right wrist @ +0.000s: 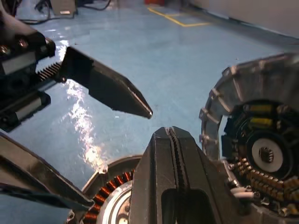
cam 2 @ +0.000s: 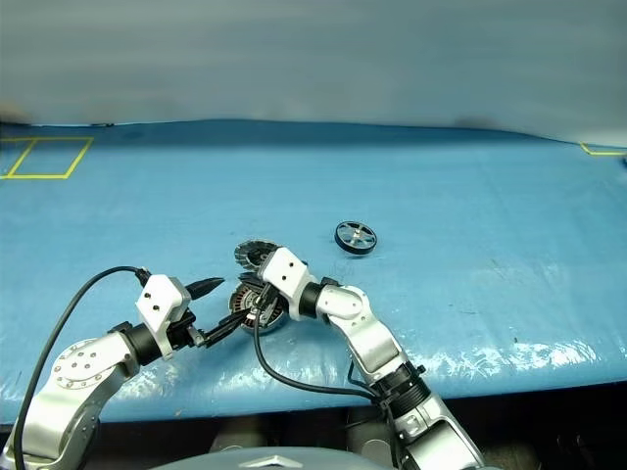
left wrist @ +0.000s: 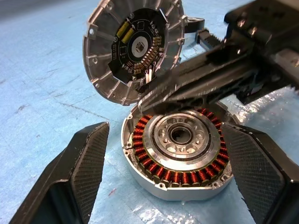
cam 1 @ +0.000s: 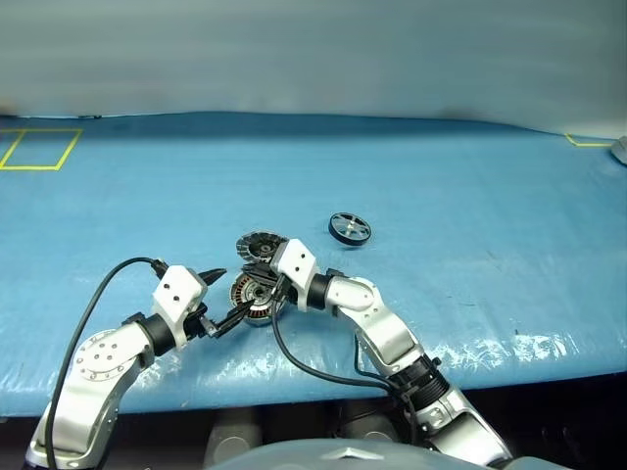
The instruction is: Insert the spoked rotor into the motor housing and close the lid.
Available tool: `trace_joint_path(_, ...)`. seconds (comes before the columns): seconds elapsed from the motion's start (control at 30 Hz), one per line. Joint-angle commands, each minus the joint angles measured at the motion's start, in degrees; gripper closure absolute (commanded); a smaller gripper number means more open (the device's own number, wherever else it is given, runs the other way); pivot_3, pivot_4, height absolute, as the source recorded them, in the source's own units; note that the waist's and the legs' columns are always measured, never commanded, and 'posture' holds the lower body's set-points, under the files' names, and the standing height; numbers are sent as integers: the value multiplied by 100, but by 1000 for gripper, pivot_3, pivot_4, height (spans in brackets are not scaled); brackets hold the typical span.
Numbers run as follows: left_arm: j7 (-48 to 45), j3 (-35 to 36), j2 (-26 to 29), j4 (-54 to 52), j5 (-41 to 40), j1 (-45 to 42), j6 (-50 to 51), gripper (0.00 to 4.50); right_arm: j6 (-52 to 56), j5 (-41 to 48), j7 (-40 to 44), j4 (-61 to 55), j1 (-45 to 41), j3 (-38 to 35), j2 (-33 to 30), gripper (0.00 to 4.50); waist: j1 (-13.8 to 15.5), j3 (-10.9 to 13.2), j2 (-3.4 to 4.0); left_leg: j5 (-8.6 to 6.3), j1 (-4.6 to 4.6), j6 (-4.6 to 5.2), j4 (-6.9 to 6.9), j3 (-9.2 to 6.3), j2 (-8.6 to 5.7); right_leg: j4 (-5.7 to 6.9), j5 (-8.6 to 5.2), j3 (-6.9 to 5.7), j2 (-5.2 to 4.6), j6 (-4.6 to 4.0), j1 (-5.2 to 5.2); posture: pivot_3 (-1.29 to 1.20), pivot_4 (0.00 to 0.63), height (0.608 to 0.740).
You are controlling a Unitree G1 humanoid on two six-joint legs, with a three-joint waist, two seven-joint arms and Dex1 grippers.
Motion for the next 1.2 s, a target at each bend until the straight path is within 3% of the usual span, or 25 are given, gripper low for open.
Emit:
trace_joint_path(0.03,-52,32,19,-131,-26,-12,-101,402,274,318,369,-701,43,-117,-311,4461,5,1,1,0,0,0,-1,1,0,-3,-1,0,-1,-1,1,0,150,740)
trace_joint_path(0.17,-85,-40,6,-256,-19,-41,-142,402,895,88,782,-1328,54,-321,-1615,4461,58,15,12,-2,2,4,4,1,-10,-11,-1,-1,-12,-1,7,0,150,740)
trace_joint_path(0.37,-65,-252,-141,-374,-21,-130,-185,402,1965,151,874,-1783,-640,-942,-2618,4461,30,27,20,-3,2,6,12,9,-33,0,1,10,-5,1,3,0,150,740)
trace_joint_path(0.4,-53,-303,-181,-348,-15,-138,-191,402,2377,-23,731,-1671,-923,-875,-2678,4461,26,27,19,-3,3,6,12,8,-32,-1,1,9,-2,1,3,0,150,740)
trace_joint_path(0.5,-42,-473,-245,-254,89,-153,-232,402,3161,117,448,-1346,-1546,-1032,-2429,3887,-6,27,18,-3,3,6,9,6,-30,2,1,8,5,-2,1,0,150,740)
trace_joint_path(0.77,22,-576,-391,-125,132,-223,-320,402,3148,-471,659,301,-2513,-450,-2624,1393,68,32,17,-8,-12,16,8,7,-45,-15,2,8,-9,3,0,0,150,740)
trace_joint_path(1.2,125,-663,-485,-72,220,-102,-422,402,3403,-285,904,1455,-3112,-910,-2592,1393,50,36,21,-9,-11,17,12,8,-41,-12,16,8,-3,27,0,0,150,740)
